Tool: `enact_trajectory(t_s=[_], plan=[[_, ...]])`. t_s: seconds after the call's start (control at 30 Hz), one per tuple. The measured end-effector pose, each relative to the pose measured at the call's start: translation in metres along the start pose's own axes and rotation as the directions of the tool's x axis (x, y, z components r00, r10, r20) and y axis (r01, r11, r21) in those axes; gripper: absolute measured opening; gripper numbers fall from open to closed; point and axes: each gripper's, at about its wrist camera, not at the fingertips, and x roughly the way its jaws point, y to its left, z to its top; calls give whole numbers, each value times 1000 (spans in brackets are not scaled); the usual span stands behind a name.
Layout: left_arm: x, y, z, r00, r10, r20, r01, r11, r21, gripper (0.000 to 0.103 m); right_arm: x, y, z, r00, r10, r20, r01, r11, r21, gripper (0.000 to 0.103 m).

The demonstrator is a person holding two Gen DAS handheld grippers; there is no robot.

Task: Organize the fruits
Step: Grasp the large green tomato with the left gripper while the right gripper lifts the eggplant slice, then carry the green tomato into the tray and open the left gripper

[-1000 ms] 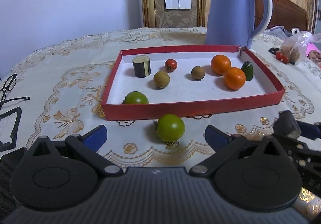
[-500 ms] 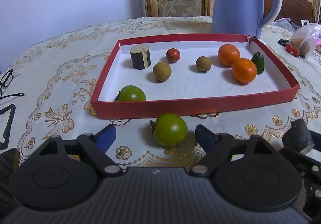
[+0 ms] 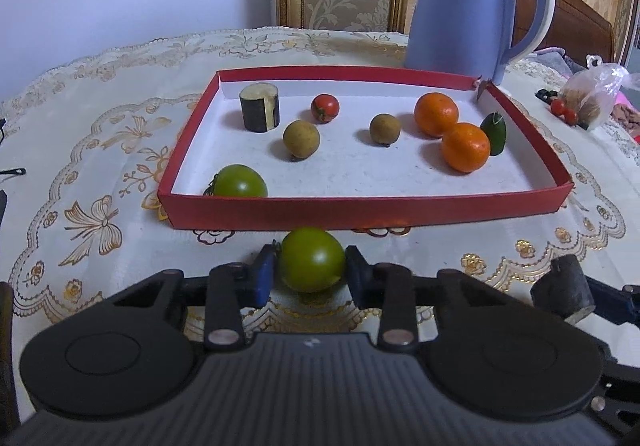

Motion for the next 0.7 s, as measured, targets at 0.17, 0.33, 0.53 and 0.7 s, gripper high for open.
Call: enact_trajectory(t_s=[0.17,0.33,0.53,0.7], plan=[[-4,3,-1,1000,1,1,-1,1000,-7,33,-1,1,0,1000,1,2,-1,1000,-3,40],[-10,5,-1,1000,24,19,-24,1000,0,34,-1,2,-1,1000,1,4,-1,1000,-5,40],[-17,10,0,998,50,35,-50,999,-3,33,-4,3,0,1000,2,7,-2,1000,-10,40],[-24,13,2,995,81,53,-81,997,-1,34,-7,4,-1,1000,4,14,-3,1000,-13,40]])
